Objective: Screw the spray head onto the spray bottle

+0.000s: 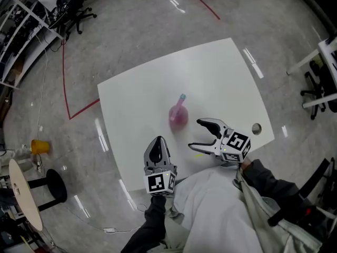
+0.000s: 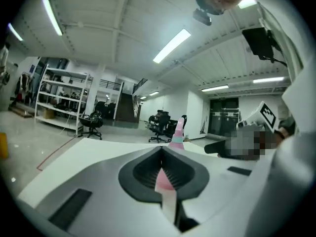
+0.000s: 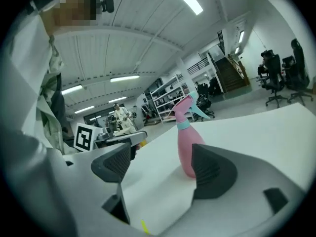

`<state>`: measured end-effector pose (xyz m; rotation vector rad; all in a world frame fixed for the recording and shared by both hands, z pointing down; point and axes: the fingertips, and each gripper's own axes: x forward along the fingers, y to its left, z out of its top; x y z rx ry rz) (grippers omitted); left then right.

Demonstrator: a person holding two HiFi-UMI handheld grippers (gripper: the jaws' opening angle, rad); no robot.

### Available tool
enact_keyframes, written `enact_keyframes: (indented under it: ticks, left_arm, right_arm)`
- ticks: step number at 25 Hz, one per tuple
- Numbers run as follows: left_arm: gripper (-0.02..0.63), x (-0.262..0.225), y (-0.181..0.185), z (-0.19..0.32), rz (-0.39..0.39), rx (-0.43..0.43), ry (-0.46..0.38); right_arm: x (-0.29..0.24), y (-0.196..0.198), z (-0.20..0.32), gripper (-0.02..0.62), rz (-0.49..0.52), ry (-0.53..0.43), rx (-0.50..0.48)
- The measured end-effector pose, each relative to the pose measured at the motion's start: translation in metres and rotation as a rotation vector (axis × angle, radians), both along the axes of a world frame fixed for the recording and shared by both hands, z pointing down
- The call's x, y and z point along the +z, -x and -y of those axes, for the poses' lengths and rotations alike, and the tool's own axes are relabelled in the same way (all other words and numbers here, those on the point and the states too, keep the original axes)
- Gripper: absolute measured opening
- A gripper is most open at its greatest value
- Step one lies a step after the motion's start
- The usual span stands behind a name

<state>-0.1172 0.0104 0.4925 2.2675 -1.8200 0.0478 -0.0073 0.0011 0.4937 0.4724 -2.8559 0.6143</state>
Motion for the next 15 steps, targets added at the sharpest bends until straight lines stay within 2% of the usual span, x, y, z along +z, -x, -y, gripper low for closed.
enact_keyframes:
  ticks: [1, 4, 6, 9, 12, 15]
  left_arm:
    - [0.008, 0.003, -0.003, 0.0, -0.01, -0.003, 0.009]
    - [0.008, 0.004, -0.015, -0.002, -0.015, 0.023, 0.018]
    - [0.008, 0.003, -0.024, -0.003, -0.02, 0.047, 0.019]
    - [0.008, 0.005, -0.032, -0.004, -0.028, 0.063, 0.028]
    - [0.008, 0.008, -0.037, -0.005, -0.031, 0.072, 0.04]
    - [0.008, 0.01, -0.042, -0.004, -0.02, 0.094, 0.047]
  right_arm:
    - [-0.002, 0.0, 0.001, 0.348, -0.009, -0.029, 0.013]
    - [-0.02, -0.003, 0.005, 0.008, 0.029, -0.109, 0.078]
    - [-0.027, -0.007, 0.008, 0.003, 0.059, -0.11, 0.117]
    - [-0.021, -0.014, 0.012, 0.003, 0.042, -0.092, 0.176]
    - [-0.018, -0.015, 0.007, -0.005, 0.02, -0.141, 0.17]
    - [-0.016, -0.012, 0.004, -0.006, 0.01, -0.149, 0.161]
